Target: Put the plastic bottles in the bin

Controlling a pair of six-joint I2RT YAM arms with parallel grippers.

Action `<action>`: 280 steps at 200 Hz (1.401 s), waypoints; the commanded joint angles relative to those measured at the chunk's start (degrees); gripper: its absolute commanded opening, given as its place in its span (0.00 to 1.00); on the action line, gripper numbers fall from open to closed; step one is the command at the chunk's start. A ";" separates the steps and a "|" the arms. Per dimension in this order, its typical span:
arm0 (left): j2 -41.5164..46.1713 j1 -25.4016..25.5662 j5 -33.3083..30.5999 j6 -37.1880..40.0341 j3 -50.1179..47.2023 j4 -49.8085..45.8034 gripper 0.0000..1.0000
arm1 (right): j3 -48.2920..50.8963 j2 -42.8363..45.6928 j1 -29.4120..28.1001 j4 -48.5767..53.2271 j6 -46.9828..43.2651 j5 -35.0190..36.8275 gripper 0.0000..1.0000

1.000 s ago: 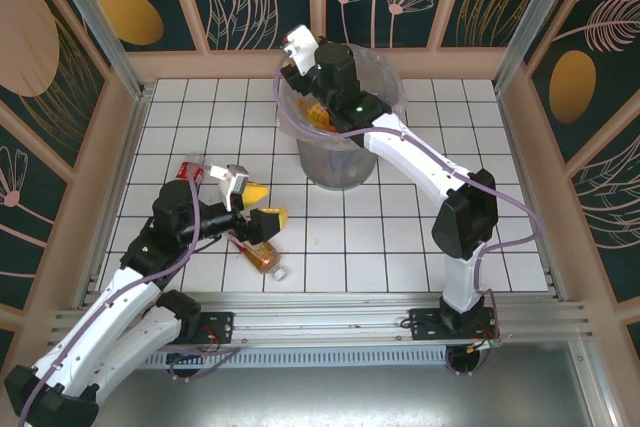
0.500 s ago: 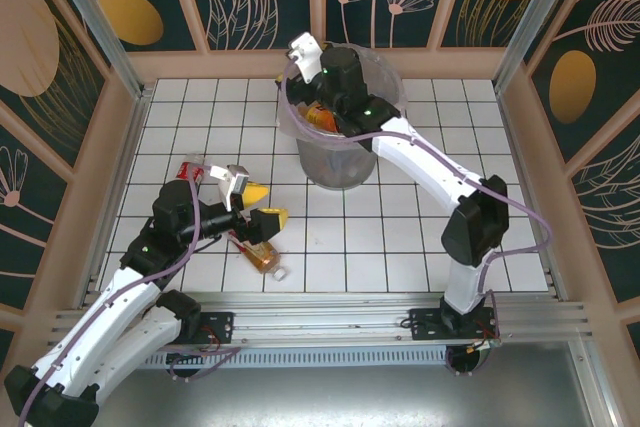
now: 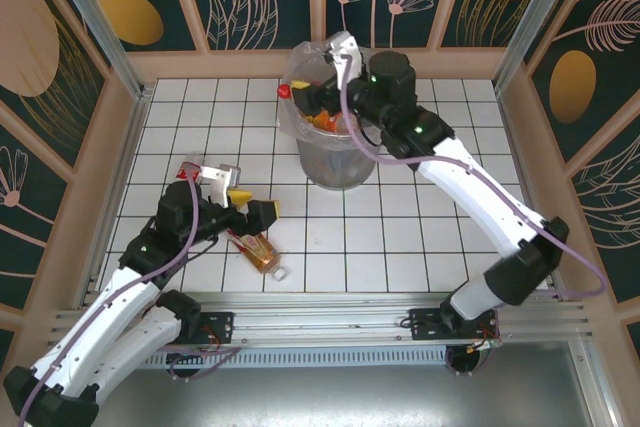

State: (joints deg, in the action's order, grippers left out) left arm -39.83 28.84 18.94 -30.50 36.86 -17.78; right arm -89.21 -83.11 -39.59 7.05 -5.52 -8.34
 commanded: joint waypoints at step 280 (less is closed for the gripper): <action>-26.91 0.26 -16.37 -19.90 -2.82 -9.20 0.96 | 44.29 41.80 -9.45 2.94 24.68 7.72 0.96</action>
State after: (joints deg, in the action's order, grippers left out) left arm -64.42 28.84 1.23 -50.48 34.24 -32.34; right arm -45.87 -42.46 -48.75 9.80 18.15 -2.26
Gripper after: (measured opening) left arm 0.969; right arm 0.960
